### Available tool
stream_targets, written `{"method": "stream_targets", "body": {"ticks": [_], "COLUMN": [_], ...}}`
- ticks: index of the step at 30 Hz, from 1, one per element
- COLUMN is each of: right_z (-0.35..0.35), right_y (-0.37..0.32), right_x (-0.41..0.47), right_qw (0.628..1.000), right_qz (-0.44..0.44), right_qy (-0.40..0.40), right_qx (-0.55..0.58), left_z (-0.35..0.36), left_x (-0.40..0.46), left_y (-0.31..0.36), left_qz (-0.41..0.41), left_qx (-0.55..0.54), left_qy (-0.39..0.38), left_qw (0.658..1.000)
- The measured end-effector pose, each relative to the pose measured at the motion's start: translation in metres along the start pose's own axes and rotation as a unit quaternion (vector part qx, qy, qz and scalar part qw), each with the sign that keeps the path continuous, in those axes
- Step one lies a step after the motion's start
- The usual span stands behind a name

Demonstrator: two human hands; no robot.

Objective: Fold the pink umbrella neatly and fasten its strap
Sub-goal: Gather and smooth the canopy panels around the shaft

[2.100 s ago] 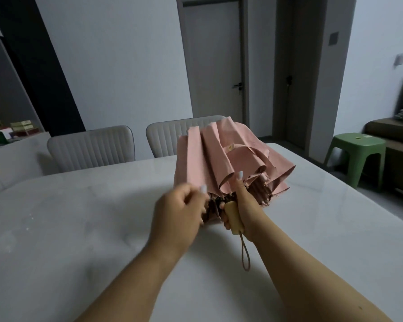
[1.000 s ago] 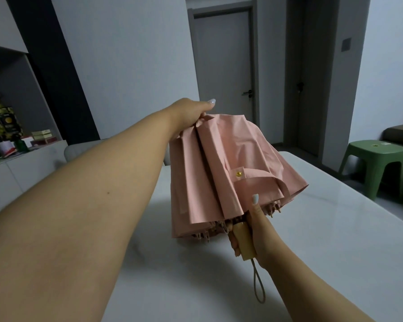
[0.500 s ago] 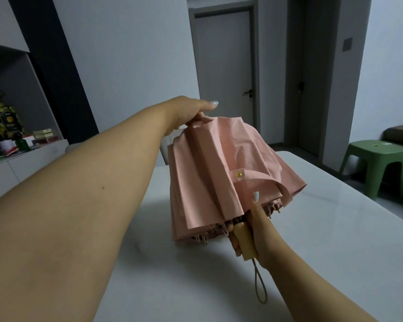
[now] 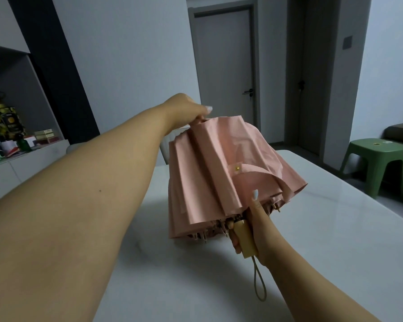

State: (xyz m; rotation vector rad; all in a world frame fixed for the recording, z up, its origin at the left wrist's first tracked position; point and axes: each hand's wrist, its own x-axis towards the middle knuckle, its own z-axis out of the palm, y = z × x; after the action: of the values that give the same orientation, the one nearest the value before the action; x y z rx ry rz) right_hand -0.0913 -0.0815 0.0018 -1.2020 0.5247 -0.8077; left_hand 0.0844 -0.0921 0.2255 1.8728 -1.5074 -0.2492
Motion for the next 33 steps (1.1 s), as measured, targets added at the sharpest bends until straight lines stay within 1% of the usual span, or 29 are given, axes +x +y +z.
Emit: {"method": "stream_targets", "body": {"ticks": [1, 2, 3, 4, 6, 9, 11, 15, 17, 18, 20, 21, 22, 24, 25, 26, 28, 29, 30, 32, 33], "right_z": [0.0, 0.0, 0.001, 0.001, 0.001, 0.001, 0.003, 0.002, 0.002, 0.001, 0.001, 0.001, 0.001, 0.002, 0.002, 0.002, 0.002, 0.002, 0.002, 0.002, 0.002], "right_y": [0.0, 0.0, 0.0, 0.0, 0.0, -0.001, -0.002, -0.002, -0.003, -0.003, -0.002, -0.001, -0.001, 0.0, 0.001, 0.0, 0.0, 0.0, 0.0, 0.0, 0.0], "right_x": [0.001, 0.001, 0.001, 0.0, -0.001, -0.001, -0.003, -0.003, -0.003, -0.003, -0.003, -0.002, -0.003, -0.002, -0.002, -0.002, -0.002, -0.002, -0.002, -0.002, -0.002], "right_qw": [1.0, 1.0, 1.0, 1.0, 1.0, 1.0, 1.0, 1.0, 1.0, 1.0, 1.0, 1.0, 1.0, 1.0, 1.0, 1.0, 1.0, 1.0, 0.999, 0.999, 1.0], "right_qz": [-0.007, -0.011, -0.009, -0.001, 0.011, 0.005, 0.003, 0.005, 0.002, 0.002, -0.003, -0.008, -0.013, -0.015, -0.013, -0.012, -0.01, -0.009, -0.009, -0.011, -0.012], "right_qy": [0.002, 0.004, 0.006, 0.008, 0.01, 0.016, 0.018, 0.022, 0.016, 0.015, 0.015, 0.015, 0.015, 0.015, 0.013, 0.012, 0.018, 0.026, 0.031, 0.032, 0.029], "right_qx": [-0.001, -0.003, -0.004, -0.006, -0.012, -0.02, -0.019, -0.009, 0.004, 0.011, 0.014, 0.013, 0.015, 0.014, 0.01, 0.005, 0.002, 0.006, 0.008, 0.003, 0.0], "left_z": [0.001, 0.002, 0.001, 0.0, -0.002, -0.001, -0.001, -0.003, -0.004, -0.005, -0.005, -0.004, -0.003, 0.002, 0.003, 0.002, -0.001, -0.002, -0.002, 0.001, 0.001], "left_x": [-0.002, -0.004, -0.004, -0.004, -0.005, -0.006, -0.006, -0.006, -0.007, -0.006, -0.009, -0.01, -0.01, -0.01, -0.01, -0.011, -0.014, -0.015, -0.014, -0.013, -0.011], "left_y": [0.001, 0.003, 0.004, 0.005, 0.007, 0.009, 0.009, 0.009, 0.011, 0.011, 0.014, 0.015, 0.016, 0.016, 0.017, 0.02, 0.026, 0.027, 0.027, 0.027, 0.027], "left_qz": [-0.004, -0.006, -0.002, 0.005, 0.013, 0.015, 0.025, 0.026, 0.018, 0.016, -0.009, -0.021, -0.02, -0.008, -0.004, -0.002, 0.0, -0.001, 0.001, 0.014, 0.017], "left_qx": [0.047, 0.047, 0.019, -0.019, -0.116, -0.273, -0.316, -0.264, -0.225, -0.234, -0.301, -0.309, -0.272, -0.158, -0.149, -0.188, -0.309, -0.334, -0.312, -0.224, -0.217], "left_qy": [0.005, 0.008, 0.011, 0.007, -0.027, -0.077, -0.081, -0.074, -0.049, -0.037, -0.03, -0.026, -0.017, -0.009, -0.007, -0.012, -0.02, -0.022, -0.011, 0.02, 0.032], "left_qw": [0.999, 0.999, 1.0, 1.0, 0.993, 0.959, 0.945, 0.961, 0.973, 0.971, 0.953, 0.951, 0.962, 0.987, 0.989, 0.982, 0.951, 0.942, 0.95, 0.974, 0.976]}}
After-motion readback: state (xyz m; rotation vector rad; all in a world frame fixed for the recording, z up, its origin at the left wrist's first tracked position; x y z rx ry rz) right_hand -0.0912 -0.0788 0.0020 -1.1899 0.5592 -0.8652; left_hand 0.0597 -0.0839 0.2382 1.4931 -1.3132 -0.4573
